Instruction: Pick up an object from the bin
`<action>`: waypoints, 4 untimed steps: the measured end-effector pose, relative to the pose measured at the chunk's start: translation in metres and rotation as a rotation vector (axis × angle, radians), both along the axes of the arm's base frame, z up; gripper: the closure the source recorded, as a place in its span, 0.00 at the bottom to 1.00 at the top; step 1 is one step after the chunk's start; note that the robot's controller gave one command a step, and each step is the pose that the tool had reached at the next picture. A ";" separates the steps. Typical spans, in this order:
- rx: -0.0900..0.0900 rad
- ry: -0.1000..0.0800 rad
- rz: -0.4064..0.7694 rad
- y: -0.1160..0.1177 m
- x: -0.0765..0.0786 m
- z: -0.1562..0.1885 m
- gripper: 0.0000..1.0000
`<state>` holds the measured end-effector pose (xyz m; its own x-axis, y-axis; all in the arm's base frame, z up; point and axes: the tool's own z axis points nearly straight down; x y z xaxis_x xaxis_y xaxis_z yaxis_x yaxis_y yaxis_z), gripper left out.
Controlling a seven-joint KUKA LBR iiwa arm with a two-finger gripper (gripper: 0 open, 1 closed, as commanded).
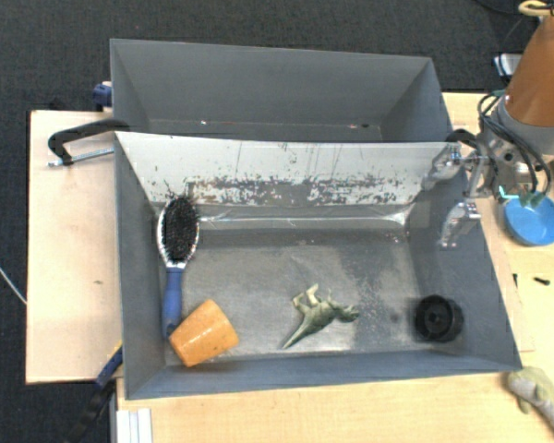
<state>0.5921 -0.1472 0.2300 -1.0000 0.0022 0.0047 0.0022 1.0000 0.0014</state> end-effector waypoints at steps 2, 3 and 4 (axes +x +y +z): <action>-0.001 -0.013 0.458 0.138 -0.080 -0.157 0.00; -0.002 -0.019 0.457 0.138 -0.079 -0.157 1.00; -0.005 -0.016 0.834 0.088 -0.049 -0.031 1.00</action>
Offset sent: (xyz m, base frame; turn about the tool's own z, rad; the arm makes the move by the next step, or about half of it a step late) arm -0.0153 0.0720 -0.1250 -0.1961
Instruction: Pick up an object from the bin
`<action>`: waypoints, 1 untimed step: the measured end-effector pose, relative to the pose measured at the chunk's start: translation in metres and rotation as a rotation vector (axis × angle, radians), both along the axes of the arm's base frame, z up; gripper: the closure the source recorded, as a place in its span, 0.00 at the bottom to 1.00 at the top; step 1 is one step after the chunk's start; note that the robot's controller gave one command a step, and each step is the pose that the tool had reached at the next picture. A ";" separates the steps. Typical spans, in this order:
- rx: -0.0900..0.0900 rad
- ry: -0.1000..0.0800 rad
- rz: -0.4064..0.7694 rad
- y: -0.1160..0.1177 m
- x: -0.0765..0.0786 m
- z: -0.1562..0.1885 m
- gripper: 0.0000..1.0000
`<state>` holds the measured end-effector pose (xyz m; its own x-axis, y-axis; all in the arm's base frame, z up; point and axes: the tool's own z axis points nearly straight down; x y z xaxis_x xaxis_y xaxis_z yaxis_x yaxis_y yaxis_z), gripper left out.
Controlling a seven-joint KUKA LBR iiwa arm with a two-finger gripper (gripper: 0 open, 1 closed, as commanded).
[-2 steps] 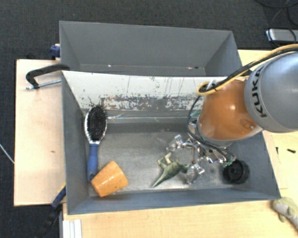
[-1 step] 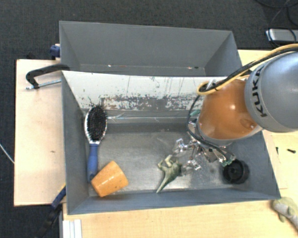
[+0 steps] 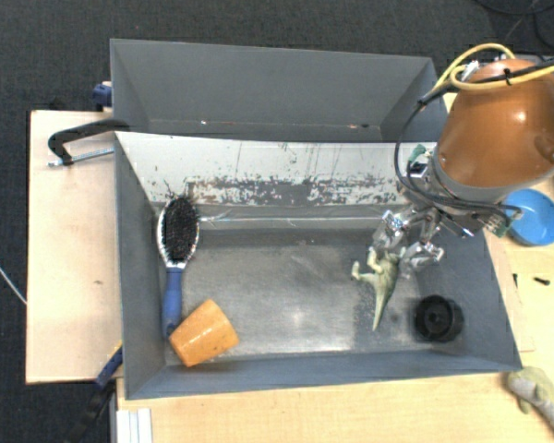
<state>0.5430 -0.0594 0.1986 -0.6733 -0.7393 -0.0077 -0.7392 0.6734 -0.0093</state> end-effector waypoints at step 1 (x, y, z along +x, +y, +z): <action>0.000 0.000 0.027 -0.004 -0.006 0.054 1.00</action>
Offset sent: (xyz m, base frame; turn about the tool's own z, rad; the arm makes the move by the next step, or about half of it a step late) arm -0.0076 -0.0041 0.0492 -0.0301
